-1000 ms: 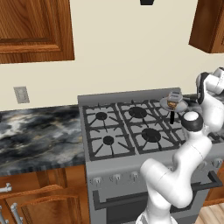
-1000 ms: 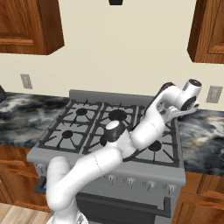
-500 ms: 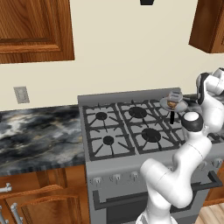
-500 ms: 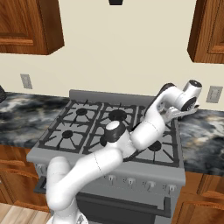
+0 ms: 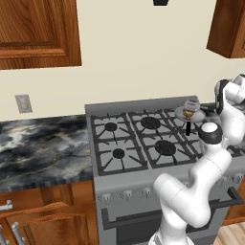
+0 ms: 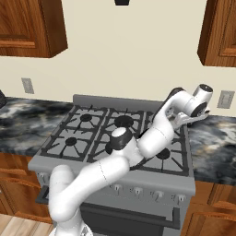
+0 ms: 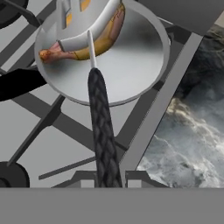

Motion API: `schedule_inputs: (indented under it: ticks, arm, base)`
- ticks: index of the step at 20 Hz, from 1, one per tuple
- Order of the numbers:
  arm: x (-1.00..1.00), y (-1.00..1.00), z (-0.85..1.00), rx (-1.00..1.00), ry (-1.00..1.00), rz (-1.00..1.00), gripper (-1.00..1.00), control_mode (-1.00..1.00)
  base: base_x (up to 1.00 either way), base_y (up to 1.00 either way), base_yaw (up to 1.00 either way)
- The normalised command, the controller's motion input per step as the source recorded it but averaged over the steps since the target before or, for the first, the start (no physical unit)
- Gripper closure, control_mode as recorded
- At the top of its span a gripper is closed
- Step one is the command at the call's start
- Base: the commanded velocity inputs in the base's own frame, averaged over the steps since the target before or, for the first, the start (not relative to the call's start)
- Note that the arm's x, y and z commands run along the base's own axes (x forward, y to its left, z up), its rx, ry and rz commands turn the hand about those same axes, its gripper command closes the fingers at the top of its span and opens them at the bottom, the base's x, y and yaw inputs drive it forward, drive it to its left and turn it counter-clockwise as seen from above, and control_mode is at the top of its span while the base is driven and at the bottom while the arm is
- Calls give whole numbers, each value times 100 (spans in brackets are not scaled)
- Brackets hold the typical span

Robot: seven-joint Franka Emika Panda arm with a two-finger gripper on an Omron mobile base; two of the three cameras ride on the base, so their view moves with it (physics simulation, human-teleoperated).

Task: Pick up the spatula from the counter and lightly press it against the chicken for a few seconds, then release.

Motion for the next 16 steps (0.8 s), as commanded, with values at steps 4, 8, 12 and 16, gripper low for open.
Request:
schedule_inputs:
  ticks: [4,8,12,16]
  arm:
    - [-2,0,3,0,0,0,100,-100]
    - [-19,0,20,0,-6,0,100,-100]
    - [-39,0,27,0,-7,0,100,-100]
    - [-59,6,23,0,-9,0,100,-100]
  base:
    - [0,0,0]
    - [0,0,0]
    - [0,0,0]
    - [0,0,0]
